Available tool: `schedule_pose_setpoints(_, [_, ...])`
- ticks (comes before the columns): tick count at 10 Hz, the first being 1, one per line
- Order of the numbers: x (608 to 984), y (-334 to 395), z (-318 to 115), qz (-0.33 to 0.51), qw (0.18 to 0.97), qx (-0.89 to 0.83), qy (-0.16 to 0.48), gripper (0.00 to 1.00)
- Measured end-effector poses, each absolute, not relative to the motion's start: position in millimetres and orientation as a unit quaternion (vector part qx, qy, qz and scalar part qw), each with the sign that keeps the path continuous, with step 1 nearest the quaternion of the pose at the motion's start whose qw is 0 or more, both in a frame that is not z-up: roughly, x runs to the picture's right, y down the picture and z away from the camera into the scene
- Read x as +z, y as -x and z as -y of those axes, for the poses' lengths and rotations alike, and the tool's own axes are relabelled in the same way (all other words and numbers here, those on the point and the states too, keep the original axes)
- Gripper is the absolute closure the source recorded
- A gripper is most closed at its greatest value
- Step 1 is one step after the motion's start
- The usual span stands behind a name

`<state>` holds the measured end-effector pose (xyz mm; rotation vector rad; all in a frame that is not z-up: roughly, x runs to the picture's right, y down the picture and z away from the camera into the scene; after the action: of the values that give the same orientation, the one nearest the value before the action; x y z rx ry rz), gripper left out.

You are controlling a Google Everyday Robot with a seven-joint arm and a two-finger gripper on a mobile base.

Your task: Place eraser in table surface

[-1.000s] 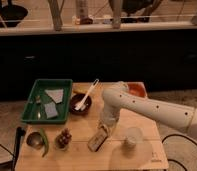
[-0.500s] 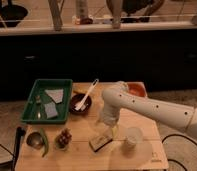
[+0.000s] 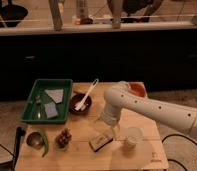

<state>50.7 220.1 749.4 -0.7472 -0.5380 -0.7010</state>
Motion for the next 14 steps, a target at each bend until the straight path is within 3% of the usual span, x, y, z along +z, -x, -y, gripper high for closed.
schedule_pose_setpoints(14, [749.2, -50.8, -220.0, 0.254, 0.837, -0.331, 0.353, 0.20])
